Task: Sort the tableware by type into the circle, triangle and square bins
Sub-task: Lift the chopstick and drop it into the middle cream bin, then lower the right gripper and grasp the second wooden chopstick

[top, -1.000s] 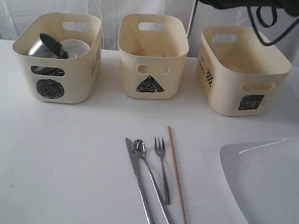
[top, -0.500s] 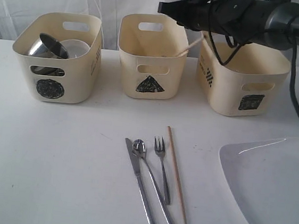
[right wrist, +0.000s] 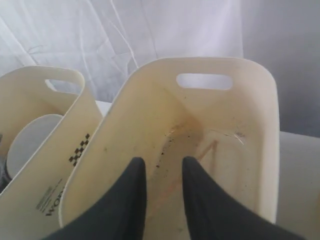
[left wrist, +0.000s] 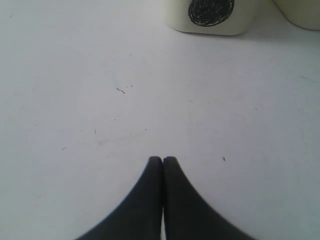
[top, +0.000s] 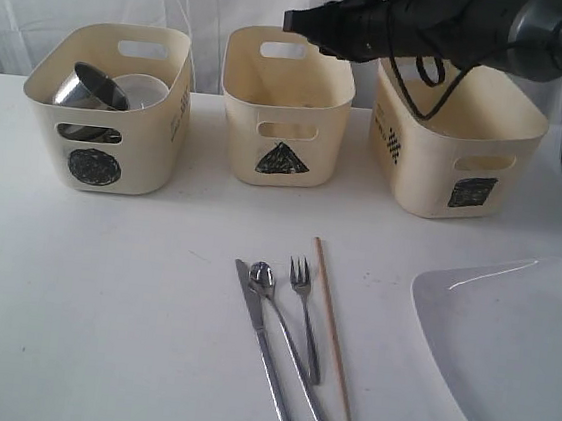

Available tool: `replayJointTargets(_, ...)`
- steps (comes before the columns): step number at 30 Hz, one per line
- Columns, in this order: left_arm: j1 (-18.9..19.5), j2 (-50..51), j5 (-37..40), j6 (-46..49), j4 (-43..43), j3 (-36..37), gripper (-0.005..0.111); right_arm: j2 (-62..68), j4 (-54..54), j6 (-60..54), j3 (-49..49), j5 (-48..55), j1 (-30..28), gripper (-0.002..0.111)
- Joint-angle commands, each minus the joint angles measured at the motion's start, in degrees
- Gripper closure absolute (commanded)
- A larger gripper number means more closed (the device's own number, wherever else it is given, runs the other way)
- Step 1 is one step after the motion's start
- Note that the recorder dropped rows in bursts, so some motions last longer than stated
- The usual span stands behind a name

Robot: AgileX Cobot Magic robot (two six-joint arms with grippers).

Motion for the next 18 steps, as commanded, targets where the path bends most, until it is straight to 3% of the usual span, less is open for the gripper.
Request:
replayJointTargets(1, -0.39, -0.21, -0.10, 0.00, -0.29, 0.18, 0.107, -5.12, -5.30, -1.20, -0.20, 7.21, -0.34, 0.083)
replayJointTargets(4, -0.39, -0.21, -0.10, 0.00, -0.29, 0.18, 0.107, -8.36, -11.96, 3.07, -0.20, 18.80, -0.34, 0.089)
replayJointTargets(8, -0.39, -0.21, -0.10, 0.00, -0.29, 0.18, 0.107, -9.91, -18.39, 9.14, 3.63, 32.39, -0.34, 0.108)
replayJointTargets(13, -0.39, -0.21, -0.10, 0.00, -0.29, 0.18, 0.107, -10.50, -18.75, 15.82, 16.59, 35.53, 0.14, 0.108)
replayJointTargets(18, -0.39, -0.21, -0.10, 0.00, -0.29, 0.18, 0.107, -12.63, -12.97, 16.53, 29.72, 35.64, 5.68, 0.108)
